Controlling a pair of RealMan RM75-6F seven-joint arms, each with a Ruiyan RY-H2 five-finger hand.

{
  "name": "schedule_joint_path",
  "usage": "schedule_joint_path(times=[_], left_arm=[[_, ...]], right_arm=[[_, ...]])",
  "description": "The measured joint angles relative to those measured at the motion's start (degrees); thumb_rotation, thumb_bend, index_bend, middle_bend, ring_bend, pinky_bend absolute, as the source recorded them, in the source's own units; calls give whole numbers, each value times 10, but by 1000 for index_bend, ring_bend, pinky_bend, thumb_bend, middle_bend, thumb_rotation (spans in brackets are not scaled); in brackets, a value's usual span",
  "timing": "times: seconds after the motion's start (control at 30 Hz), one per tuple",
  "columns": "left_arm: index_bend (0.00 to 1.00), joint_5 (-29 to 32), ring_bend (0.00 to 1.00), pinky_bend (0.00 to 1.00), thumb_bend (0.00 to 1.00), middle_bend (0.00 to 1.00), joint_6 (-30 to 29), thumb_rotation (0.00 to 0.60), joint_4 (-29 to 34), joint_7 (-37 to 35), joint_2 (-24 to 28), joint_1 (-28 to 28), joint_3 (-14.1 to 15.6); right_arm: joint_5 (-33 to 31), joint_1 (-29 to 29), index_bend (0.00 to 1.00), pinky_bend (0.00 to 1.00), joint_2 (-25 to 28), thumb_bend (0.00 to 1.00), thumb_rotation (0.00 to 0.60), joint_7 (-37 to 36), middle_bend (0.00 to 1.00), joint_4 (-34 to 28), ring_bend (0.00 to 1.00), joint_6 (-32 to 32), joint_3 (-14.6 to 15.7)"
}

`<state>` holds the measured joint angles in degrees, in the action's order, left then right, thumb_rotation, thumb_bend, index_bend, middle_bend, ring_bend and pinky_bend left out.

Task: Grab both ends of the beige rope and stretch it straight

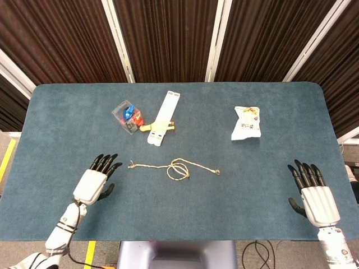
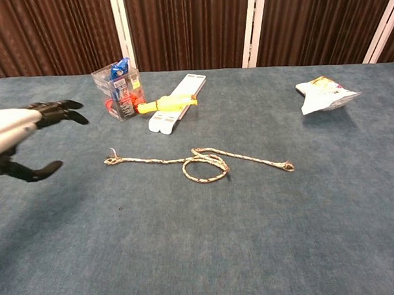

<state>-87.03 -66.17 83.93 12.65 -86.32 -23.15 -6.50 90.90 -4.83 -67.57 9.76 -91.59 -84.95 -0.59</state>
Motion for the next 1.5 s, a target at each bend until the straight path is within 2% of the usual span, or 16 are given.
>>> schedule_joint_path(times=[0.17, 0.53, 0.73, 1.03, 1.23, 1.5], left_arm=[[257, 40, 0, 52, 447, 0, 40, 600, -43, 7, -54, -30, -14], [328, 64, 0, 53, 443, 0, 57, 600, -172, 43, -151, -87, -36], [395, 76, 0, 53, 443, 0, 62, 600, -231, 33, -181, -105, -45], [423, 91, 0, 57, 441, 4, 76, 600, -310, 13, -224, -126, -44], [485, 91, 0, 70, 440, 30, 71, 600, -341, 4, -241, -133, -41], [498, 94, 0, 73, 442, 40, 73, 600, -366, -1, -252, -140, -37]], right_arm=[[-4, -2, 0, 0, 0, 344, 600, 1, 0, 1, 0, 6, -1], [-27, -9, 0, 0, 0, 344, 600, 14, 0, 2, 0, 28, -7], [-32, -11, 0, 0, -1, 345, 600, 19, 0, 3, 0, 31, -9], [-34, -12, 0, 0, -2, 344, 600, 20, 0, 5, 0, 32, -10], [-36, -11, 0, 0, -1, 345, 600, 20, 0, 4, 0, 31, -10], [-39, -11, 0, 0, -1, 344, 600, 23, 0, 2, 0, 32, -11]])
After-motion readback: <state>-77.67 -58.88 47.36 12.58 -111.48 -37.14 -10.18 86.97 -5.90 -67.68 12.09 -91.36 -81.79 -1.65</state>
